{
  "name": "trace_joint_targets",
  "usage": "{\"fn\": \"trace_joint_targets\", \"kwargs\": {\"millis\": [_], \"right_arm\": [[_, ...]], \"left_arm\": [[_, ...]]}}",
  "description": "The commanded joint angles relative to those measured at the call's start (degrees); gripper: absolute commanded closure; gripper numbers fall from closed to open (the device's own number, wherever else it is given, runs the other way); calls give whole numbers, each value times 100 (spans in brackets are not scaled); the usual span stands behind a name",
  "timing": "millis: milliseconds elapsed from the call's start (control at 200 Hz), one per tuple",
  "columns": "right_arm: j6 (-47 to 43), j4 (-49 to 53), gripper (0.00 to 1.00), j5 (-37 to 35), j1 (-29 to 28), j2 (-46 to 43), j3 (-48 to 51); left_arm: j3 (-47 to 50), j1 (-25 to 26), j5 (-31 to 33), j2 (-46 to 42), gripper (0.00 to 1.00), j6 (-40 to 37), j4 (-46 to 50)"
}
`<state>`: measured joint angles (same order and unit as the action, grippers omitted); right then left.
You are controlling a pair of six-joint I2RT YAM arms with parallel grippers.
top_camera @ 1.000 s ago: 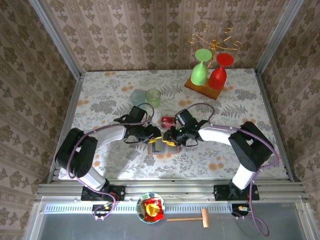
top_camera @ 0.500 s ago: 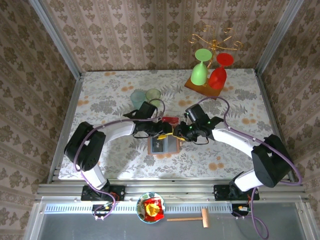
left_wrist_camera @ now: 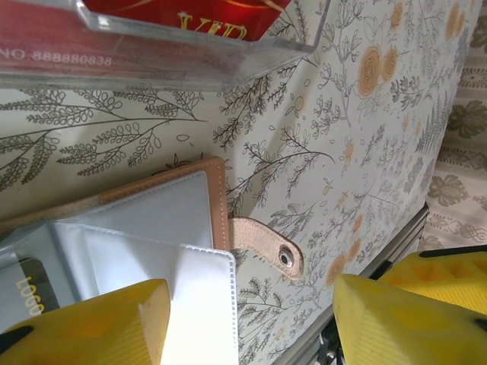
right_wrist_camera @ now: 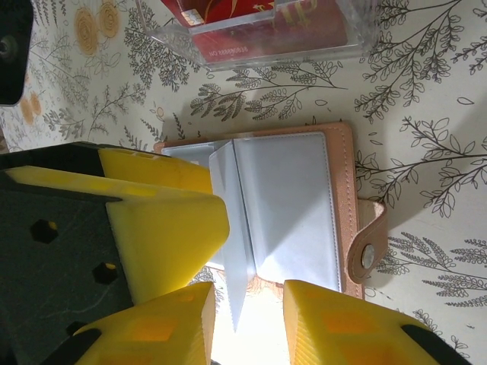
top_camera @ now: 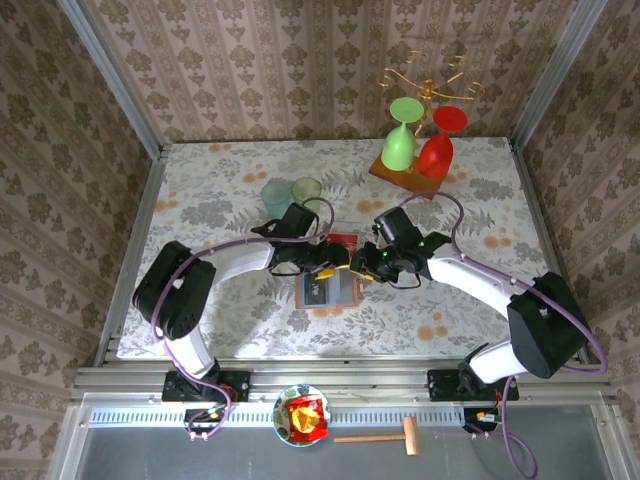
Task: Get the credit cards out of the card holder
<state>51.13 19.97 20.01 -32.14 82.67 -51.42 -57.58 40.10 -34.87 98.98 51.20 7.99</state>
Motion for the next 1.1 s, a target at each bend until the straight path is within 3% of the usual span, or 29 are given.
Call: {"fn": "trace_joint_targets", "kwargs": {"millis": [0,400,830,1095], "right_arm": [[-34,165,70,13,-29,-177,-168],[117,-79,71,185,-46,-91,-138],[391,-791,77,634,-342,779,-341],[485,-1068,79,807,-612,1469,-653]], "left_arm": [[-268,65,-382,220,40,63,-501],[86,92,-343,287,40,126,-759],[647,-415,482,-1119,45,-236,205],[1405,-721,544,-1621,50,-128,321]]}}
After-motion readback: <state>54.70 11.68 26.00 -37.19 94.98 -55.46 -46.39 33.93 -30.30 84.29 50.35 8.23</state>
